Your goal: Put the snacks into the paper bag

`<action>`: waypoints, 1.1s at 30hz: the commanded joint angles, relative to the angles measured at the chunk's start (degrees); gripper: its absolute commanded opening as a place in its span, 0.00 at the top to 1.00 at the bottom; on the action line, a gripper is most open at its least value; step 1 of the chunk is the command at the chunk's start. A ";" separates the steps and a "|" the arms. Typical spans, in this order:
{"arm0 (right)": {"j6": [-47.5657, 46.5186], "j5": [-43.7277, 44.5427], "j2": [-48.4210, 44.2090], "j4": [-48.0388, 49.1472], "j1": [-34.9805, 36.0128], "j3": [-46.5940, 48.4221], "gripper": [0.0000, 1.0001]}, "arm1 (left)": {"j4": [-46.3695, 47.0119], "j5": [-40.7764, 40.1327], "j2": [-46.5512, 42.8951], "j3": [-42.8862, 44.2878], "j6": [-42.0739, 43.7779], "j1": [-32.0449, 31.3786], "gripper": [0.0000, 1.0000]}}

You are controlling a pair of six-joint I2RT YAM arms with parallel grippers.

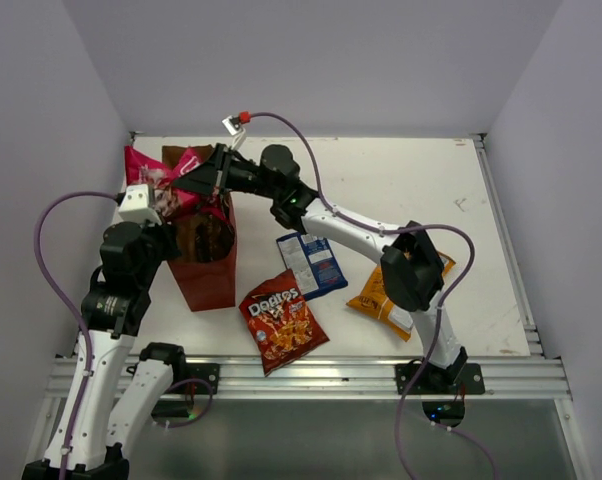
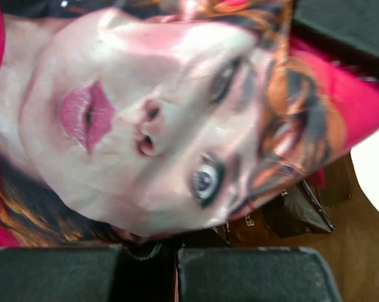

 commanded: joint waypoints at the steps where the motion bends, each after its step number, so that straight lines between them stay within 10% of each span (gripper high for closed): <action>1: -3.68 -0.59 -6.56 -0.56 0.28 -1.35 1.00 | 1.34 -1.74 0.05 0.13 0.90 -0.22 1.00; 16: -14.49 1.88 -16.85 -8.91 -0.16 -13.48 1.00 | 0.99 -2.35 -0.04 0.57 0.90 -0.22 1.00; 23: -18.97 1.79 -18.87 -13.12 -0.51 -12.36 0.41 | 0.99 -2.18 -0.04 0.57 0.98 -0.22 1.00; 33: -28.82 6.97 -25.19 -23.32 -2.18 -6.89 0.30 | 0.81 -2.35 -0.21 0.66 0.98 -0.22 1.00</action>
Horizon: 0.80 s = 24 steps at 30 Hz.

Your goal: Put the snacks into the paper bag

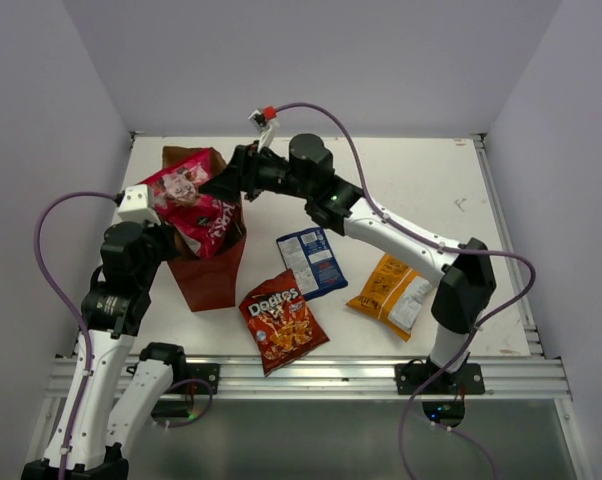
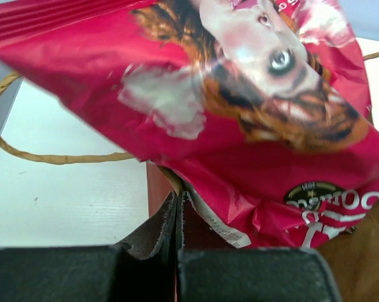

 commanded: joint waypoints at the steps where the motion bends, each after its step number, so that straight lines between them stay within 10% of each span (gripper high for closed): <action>1: -6.24 3.96 -7.75 -2.76 -0.69 3.84 0.28 | 1.18 -0.65 -0.26 0.66 0.98 0.06 1.00; 6: -8.27 3.88 -9.17 -5.05 -0.87 3.22 0.30 | 1.18 -0.56 -0.17 0.57 0.98 0.06 1.00; 15: -8.18 2.38 -8.64 -7.24 -0.96 2.52 0.67 | 0.92 -1.87 -0.08 0.92 0.90 0.06 1.00; 24: -15.92 20.19 -19.62 -29.65 -0.87 -9.50 0.49 | 1.97 -6.11 0.53 3.73 1.16 0.06 1.00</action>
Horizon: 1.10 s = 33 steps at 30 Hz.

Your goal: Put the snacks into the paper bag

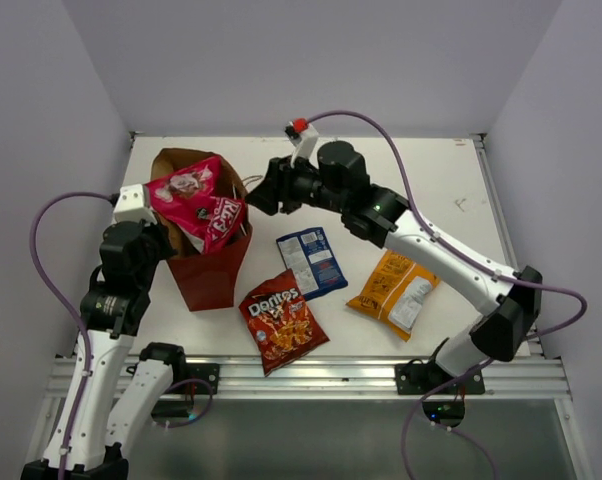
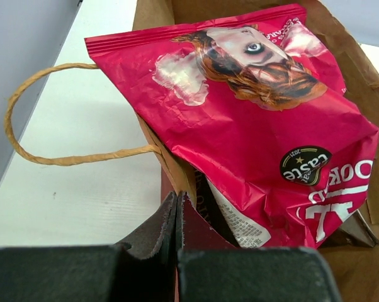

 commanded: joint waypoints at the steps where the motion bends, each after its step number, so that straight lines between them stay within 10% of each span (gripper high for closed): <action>1: -3.96 9.57 -7.31 -9.46 -0.04 -6.19 0.49 | 2.82 0.58 1.34 3.87 1.59 0.06 1.00; 33: 5.70 1.33 -6.90 -0.68 3.65 -41.28 0.42 | 2.92 -5.55 2.31 0.00 1.42 0.06 1.00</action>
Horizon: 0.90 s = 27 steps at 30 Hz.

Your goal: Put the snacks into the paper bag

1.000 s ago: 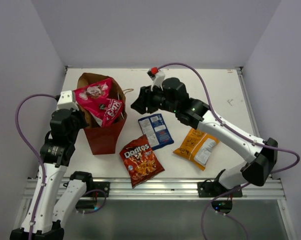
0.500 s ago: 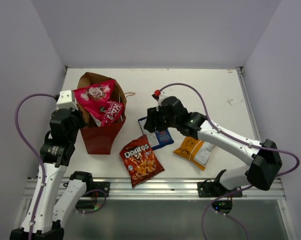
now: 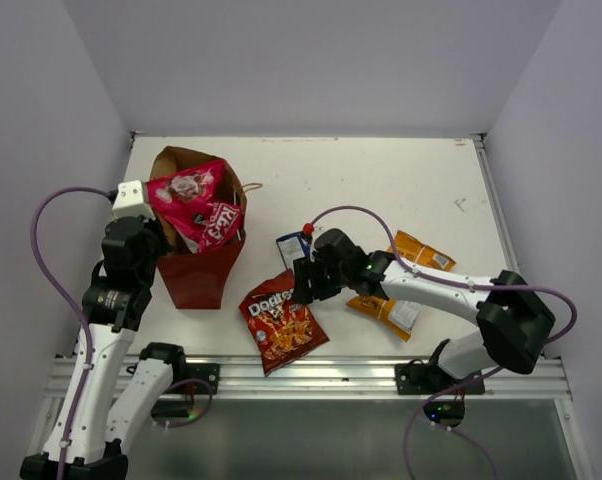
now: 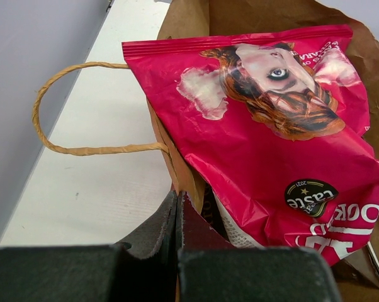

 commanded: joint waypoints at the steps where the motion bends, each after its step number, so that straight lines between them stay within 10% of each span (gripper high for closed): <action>1: 1.94 -2.81 2.08 5.77 0.85 -1.43 0.42 | 1.80 -0.89 0.08 -0.68 -0.04 0.06 1.00; 10: 0.45 -2.27 7.98 8.15 1.56 -1.96 0.43 | 1.71 -0.89 -0.71 -0.68 0.13 0.06 1.00; 12: 0.45 -2.63 8.60 9.11 1.56 -2.31 0.59 | 1.80 -0.80 -0.80 -0.68 0.13 -0.03 1.00; 14: 0.36 -3.59 8.16 9.38 1.64 -2.31 1.00 | 1.71 -0.98 -0.80 -0.68 0.13 0.06 1.00; 27: -13.43 13.18 -3.10 -19.43 1.56 34.31 1.00 | 1.54 -1.42 -0.88 -0.76 -0.04 0.06 1.00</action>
